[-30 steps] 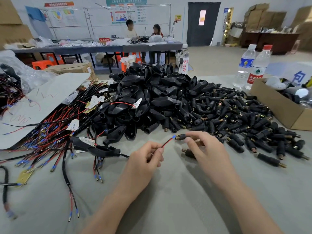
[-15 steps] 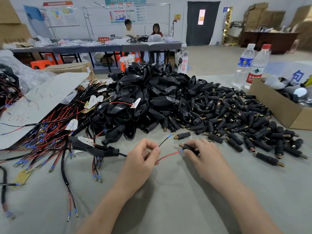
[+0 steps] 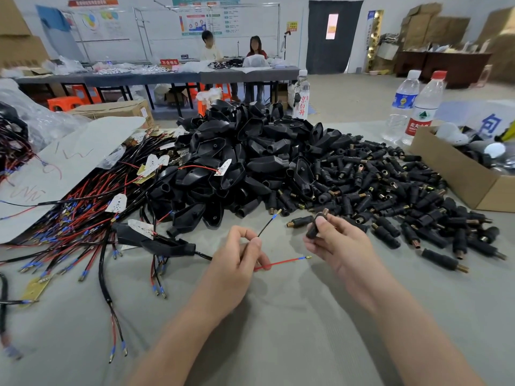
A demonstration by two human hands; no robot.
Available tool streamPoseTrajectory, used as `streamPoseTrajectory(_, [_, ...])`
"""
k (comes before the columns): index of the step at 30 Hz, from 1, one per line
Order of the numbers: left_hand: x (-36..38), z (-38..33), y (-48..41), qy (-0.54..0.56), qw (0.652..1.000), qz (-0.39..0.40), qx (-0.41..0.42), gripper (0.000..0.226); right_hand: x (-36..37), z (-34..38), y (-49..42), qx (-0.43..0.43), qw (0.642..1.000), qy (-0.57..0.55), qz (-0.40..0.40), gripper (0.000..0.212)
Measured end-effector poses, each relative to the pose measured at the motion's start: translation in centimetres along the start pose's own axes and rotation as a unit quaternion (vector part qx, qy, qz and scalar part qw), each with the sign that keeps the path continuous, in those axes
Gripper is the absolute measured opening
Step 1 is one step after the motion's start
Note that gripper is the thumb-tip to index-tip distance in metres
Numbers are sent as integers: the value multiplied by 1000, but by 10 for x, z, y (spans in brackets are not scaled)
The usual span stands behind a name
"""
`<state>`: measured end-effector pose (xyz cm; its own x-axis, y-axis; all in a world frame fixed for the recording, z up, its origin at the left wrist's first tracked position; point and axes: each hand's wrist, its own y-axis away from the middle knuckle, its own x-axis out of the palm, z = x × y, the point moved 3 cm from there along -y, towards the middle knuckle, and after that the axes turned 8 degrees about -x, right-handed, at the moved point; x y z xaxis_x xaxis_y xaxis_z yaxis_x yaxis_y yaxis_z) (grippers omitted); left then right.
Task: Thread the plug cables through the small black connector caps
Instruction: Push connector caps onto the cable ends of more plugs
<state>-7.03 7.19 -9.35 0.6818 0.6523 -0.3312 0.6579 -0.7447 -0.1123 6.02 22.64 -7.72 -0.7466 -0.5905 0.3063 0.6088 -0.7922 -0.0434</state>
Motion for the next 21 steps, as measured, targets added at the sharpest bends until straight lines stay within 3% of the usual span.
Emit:
streamPoseTrajectory(2, [0,1,0,-5,1000,-17,5,9,4,1,4,49,992,-114,-15,10])
streamPoseTrajectory(6, [-5,3,-1,-41,995,-90,23,14,17,-3,13,125,970,-207,-12,16])
streamPoseTrajectory(13, [-11,6,-2,-79,985,-156,7,14,36,-10,21,163,951,-259,35,16])
streamPoseTrajectory(21, [-13,2,-1,-60,982,-178,13,13,31,-5,21,170,942,-289,13,12])
